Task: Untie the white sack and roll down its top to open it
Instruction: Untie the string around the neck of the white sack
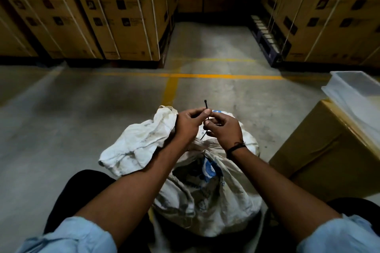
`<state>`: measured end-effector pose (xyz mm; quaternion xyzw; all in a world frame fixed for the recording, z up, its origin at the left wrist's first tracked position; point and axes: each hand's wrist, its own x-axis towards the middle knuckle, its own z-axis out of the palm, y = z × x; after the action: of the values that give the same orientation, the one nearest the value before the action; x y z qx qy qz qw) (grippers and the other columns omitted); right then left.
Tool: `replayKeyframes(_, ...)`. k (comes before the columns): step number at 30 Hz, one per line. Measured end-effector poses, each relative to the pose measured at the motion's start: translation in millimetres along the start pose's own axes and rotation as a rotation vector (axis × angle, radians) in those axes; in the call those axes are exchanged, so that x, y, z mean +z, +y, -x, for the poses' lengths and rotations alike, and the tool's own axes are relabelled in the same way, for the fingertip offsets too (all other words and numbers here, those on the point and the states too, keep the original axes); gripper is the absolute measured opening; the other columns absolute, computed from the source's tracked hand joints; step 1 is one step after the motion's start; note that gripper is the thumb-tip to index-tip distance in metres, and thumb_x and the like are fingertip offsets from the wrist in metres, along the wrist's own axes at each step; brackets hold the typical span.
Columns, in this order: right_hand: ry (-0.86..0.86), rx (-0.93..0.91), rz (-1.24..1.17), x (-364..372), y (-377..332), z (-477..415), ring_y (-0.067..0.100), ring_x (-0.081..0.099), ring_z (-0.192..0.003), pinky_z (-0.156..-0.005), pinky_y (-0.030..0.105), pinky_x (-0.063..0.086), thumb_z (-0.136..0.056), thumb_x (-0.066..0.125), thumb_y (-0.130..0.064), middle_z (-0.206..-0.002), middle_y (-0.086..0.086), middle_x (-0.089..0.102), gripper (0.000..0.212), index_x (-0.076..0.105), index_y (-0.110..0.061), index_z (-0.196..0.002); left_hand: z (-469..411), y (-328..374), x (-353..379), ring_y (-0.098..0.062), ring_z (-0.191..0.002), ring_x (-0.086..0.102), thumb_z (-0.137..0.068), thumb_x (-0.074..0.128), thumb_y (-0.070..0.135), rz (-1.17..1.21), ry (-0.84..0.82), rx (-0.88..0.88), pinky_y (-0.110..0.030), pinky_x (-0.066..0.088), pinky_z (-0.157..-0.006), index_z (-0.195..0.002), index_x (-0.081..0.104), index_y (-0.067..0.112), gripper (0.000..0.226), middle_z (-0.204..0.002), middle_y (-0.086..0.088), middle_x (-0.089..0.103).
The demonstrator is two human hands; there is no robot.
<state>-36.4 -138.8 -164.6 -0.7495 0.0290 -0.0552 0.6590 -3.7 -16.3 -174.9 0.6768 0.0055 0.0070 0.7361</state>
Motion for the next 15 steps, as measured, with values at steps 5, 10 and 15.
replayKeyframes(5,0.212,-0.234,0.325,-4,-10,7,0.011,0.068,-0.07,-0.071,0.041,0.057,-0.079,0.076,-0.021,-0.078,-0.004,0.074,0.008,0.075,-0.019,-0.087,-8,31,14,-0.018,-0.084,0.068,-0.095,0.069,0.021,0.269,0.154,-0.008,-0.033,0.054,-0.077,-0.084,0.079,0.02,0.015,-0.089,-0.004,0.078)
replayKeyframes(10,0.234,-0.36,0.433,-21,-21,21,0.015,0.066,-0.064,-0.066,0.04,0.054,-0.089,0.064,-0.029,-0.066,-0.002,0.069,0.016,0.075,-0.017,-0.086,-21,49,15,-0.01,-0.075,0.069,-0.09,0.075,0.024,0.309,0.118,-0.092,-0.026,0.051,-0.068,-0.1,0.076,0.014,0.014,-0.09,-0.002,0.077)
replayKeyframes(15,0.221,-0.386,0.622,-58,-37,25,0.016,0.066,-0.065,-0.063,0.036,0.054,-0.091,0.064,-0.026,-0.071,-0.001,0.071,0.011,0.073,-0.019,-0.094,-21,50,31,-0.014,-0.078,0.073,-0.084,0.081,0.023,0.278,0.071,-0.138,-0.026,0.054,-0.066,-0.098,0.076,0.011,0.019,-0.09,-0.006,0.078)
